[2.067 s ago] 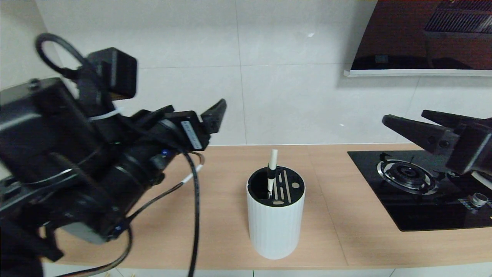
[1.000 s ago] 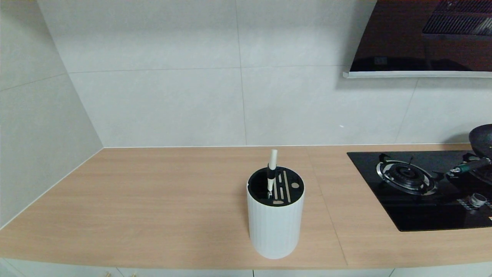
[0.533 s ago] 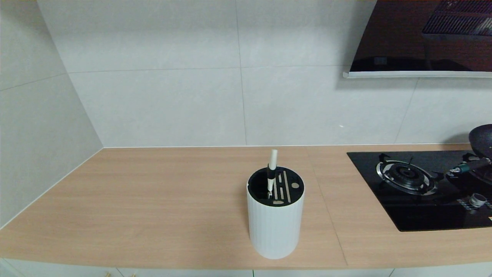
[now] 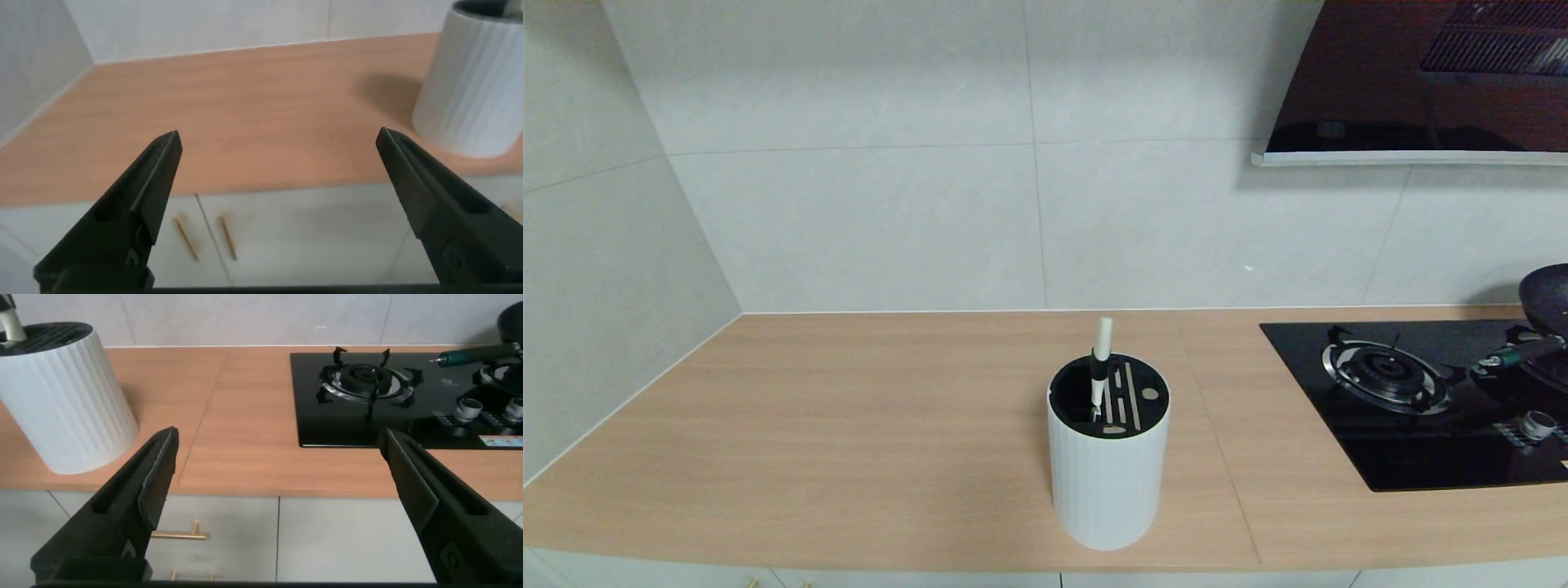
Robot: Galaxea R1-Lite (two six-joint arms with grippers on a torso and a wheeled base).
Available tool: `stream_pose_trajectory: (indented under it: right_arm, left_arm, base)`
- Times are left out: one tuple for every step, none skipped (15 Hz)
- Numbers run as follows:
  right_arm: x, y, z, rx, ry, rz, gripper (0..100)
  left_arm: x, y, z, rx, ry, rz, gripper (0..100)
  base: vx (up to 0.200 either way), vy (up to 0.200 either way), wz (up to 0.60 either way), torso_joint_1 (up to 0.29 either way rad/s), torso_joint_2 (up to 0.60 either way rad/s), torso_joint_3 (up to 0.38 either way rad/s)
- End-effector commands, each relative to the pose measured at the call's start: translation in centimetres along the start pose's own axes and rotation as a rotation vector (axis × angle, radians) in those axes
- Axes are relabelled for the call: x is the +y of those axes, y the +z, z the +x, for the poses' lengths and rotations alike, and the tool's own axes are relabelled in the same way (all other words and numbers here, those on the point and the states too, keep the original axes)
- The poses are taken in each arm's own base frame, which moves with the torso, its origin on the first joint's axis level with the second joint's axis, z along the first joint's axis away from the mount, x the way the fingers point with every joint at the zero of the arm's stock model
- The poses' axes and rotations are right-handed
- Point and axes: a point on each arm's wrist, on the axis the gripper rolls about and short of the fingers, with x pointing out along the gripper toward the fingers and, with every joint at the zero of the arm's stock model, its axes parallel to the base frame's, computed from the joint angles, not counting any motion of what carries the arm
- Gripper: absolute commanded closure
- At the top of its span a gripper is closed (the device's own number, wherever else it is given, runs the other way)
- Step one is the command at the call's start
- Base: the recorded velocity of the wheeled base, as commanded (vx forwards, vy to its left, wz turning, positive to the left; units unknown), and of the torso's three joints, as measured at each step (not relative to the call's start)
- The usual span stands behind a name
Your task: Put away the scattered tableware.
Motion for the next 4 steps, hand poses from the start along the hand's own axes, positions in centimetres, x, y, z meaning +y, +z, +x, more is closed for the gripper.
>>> stream_pose_trajectory:
  right_arm:
    - [0.01, -0.05, 0.01, 0.006, 0.004, 0.0, 0]
    - [0.01, -0.05, 0.01, 0.006, 0.004, 0.0, 0]
    - [0.01, -0.05, 0.01, 0.006, 0.004, 0.001, 0]
    - [0.01, -0.05, 0.01, 0.006, 0.002, 0.003, 0]
  left_arm:
    - [0.0, 0.0, 0.03, 0.002, 0.0, -0.002, 0]
    - [0.0, 0.0, 0.03, 0.002, 0.0, -0.002, 0]
    - [0.0, 0.0, 0.03, 0.002, 0.0, -0.002, 0]
    - [0.0, 0.0, 0.03, 0.002, 0.0, -0.002, 0]
  base:
    - [0.0, 0.0, 0.0, 0.0, 0.0, 0.0]
    - [0.0, 0.0, 0.0, 0.0, 0.0, 0.0]
    - [0.0, 0.0, 0.0, 0.0, 0.0, 0.0]
    - [0.0, 0.0, 0.0, 0.0, 0.0, 0.0]
